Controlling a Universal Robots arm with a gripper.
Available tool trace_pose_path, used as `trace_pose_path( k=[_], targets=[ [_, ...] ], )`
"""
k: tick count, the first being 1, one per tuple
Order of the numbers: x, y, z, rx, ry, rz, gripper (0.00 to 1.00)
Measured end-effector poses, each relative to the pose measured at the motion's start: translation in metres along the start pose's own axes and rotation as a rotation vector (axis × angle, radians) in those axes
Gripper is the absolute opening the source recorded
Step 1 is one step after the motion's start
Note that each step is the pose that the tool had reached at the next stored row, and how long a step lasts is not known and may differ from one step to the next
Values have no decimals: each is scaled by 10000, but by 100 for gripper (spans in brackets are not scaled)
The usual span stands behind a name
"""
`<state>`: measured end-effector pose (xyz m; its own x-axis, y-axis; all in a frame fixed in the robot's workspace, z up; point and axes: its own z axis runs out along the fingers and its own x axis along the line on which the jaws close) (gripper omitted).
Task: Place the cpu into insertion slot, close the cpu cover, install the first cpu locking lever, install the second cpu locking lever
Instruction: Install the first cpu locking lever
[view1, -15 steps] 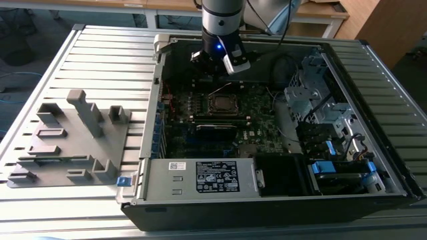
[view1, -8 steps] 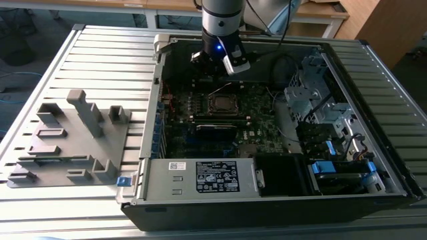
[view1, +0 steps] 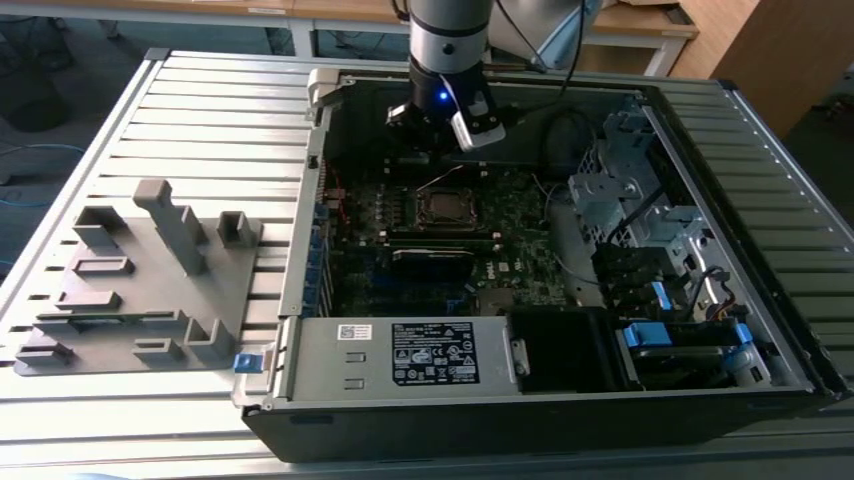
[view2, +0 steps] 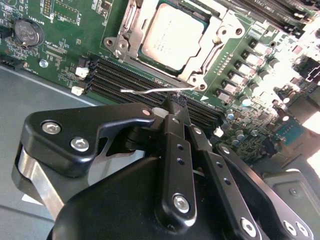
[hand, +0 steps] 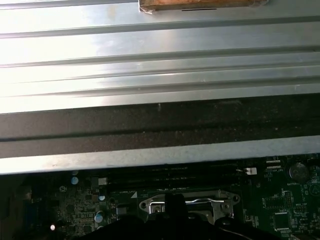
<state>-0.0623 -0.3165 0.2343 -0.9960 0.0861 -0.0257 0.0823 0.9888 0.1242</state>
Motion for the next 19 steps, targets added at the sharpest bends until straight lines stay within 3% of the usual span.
trace_pose_path(
  k=[8, 19],
  targets=[
    [-26, 20, 54, -1, 0, 0, 11],
    [-55, 28, 71, -1, 0, -1, 11]
  ],
)
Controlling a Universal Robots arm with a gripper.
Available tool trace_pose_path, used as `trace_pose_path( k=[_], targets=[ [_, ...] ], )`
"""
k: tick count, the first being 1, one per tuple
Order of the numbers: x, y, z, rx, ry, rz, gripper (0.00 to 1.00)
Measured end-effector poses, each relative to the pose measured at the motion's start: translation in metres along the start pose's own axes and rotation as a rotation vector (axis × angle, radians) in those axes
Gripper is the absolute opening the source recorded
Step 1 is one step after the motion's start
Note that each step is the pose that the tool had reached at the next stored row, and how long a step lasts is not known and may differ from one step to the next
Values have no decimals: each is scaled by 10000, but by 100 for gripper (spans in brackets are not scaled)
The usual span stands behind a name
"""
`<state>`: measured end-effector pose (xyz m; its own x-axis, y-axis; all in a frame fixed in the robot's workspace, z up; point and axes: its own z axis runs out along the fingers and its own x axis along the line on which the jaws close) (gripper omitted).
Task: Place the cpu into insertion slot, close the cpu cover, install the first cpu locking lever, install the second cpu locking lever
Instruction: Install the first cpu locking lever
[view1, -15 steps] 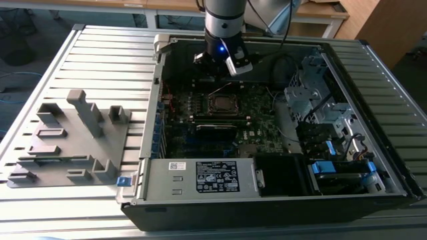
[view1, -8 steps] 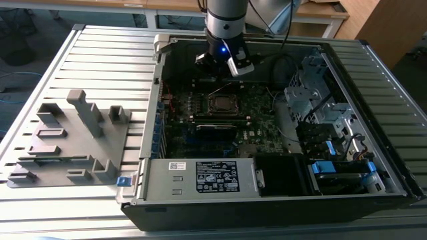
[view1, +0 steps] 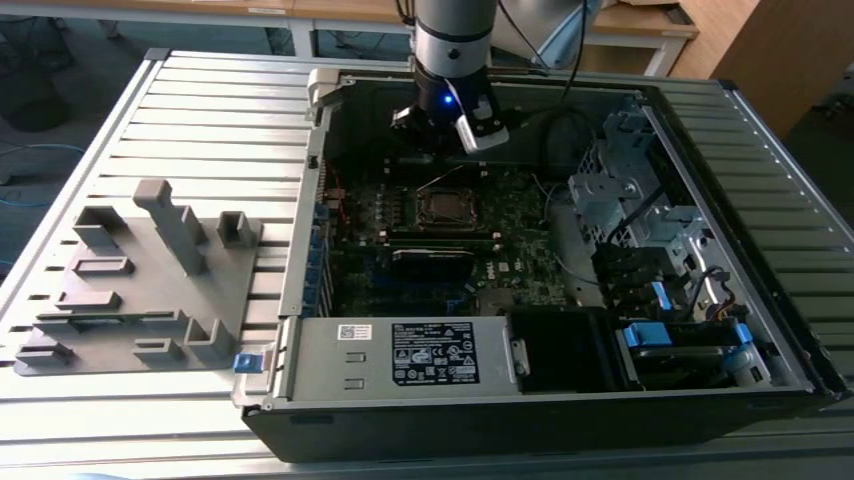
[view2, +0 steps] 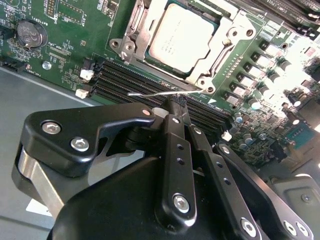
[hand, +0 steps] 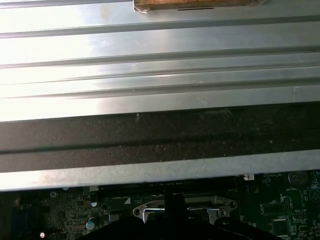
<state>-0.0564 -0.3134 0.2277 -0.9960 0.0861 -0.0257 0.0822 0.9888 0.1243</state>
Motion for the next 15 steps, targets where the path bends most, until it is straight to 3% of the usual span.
trace_pose_path(
  k=[15],
  targets=[
    [-50, 26, 39, 1, 4, 0, 11]
  ],
)
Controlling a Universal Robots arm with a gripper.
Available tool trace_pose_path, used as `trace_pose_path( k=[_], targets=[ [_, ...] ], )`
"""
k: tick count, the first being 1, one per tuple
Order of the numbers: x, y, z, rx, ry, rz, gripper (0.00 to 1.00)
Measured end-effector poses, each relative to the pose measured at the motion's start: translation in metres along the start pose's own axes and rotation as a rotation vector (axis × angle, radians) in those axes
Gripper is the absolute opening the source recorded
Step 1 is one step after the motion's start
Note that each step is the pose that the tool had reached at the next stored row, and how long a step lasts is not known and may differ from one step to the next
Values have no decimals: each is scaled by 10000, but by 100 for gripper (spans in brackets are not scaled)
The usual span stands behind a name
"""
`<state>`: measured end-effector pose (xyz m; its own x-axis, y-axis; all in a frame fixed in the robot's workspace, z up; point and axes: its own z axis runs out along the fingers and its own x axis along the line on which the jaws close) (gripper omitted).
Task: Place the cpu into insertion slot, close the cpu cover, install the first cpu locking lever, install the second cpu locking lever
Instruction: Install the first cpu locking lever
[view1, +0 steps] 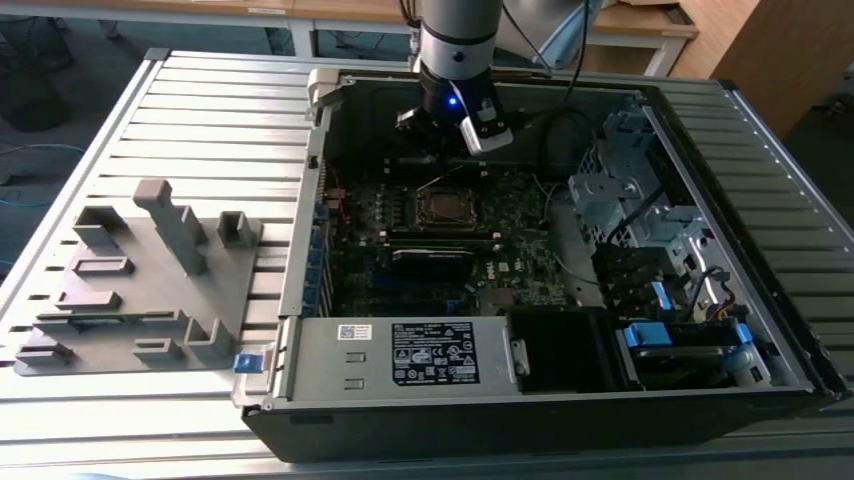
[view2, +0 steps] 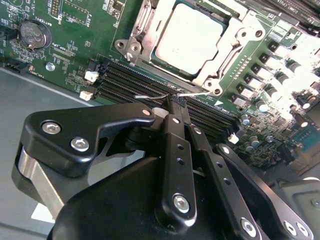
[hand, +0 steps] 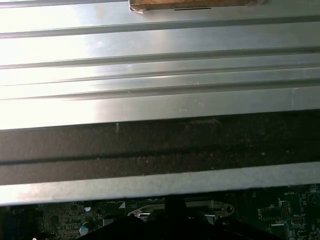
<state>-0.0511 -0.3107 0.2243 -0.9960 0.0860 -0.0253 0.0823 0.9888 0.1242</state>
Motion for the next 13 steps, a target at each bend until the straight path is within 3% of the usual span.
trace_pose_path(
  k=[13],
  targets=[
    [-34, 0, 26, 4, 1, -1, 11]
  ],
)
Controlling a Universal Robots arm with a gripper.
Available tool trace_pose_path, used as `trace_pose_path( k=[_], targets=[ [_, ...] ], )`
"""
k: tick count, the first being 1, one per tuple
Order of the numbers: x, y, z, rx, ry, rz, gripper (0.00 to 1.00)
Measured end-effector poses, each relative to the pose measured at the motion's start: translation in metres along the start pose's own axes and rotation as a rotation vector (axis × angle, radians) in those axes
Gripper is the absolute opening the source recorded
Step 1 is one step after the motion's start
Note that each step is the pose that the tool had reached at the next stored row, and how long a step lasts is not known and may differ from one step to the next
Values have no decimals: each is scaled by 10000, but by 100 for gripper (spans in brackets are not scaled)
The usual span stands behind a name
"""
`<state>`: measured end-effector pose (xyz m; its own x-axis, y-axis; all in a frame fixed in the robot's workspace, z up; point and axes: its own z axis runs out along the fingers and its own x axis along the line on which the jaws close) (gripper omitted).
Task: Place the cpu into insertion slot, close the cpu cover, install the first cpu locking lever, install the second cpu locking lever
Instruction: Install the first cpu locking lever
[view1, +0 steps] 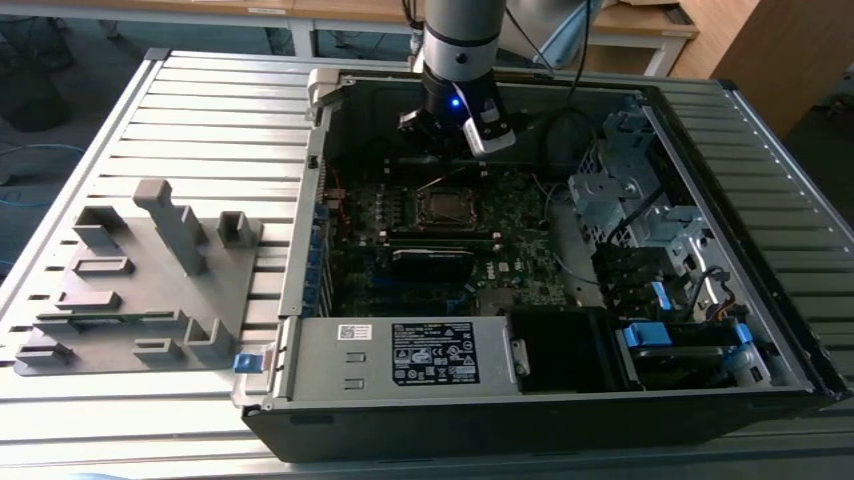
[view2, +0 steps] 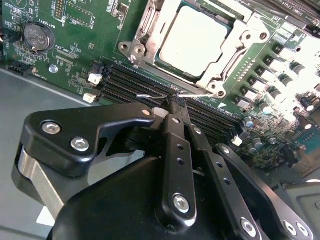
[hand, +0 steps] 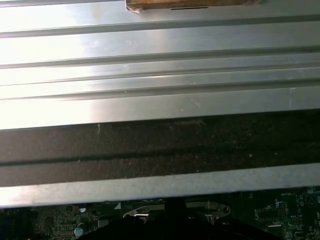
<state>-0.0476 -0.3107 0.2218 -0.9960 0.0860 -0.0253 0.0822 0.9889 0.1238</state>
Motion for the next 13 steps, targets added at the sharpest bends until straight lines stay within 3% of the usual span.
trace_pose_path(
  k=[13],
  targets=[
    [-65, 1, 65, 37, 4, 0, 11]
  ],
)
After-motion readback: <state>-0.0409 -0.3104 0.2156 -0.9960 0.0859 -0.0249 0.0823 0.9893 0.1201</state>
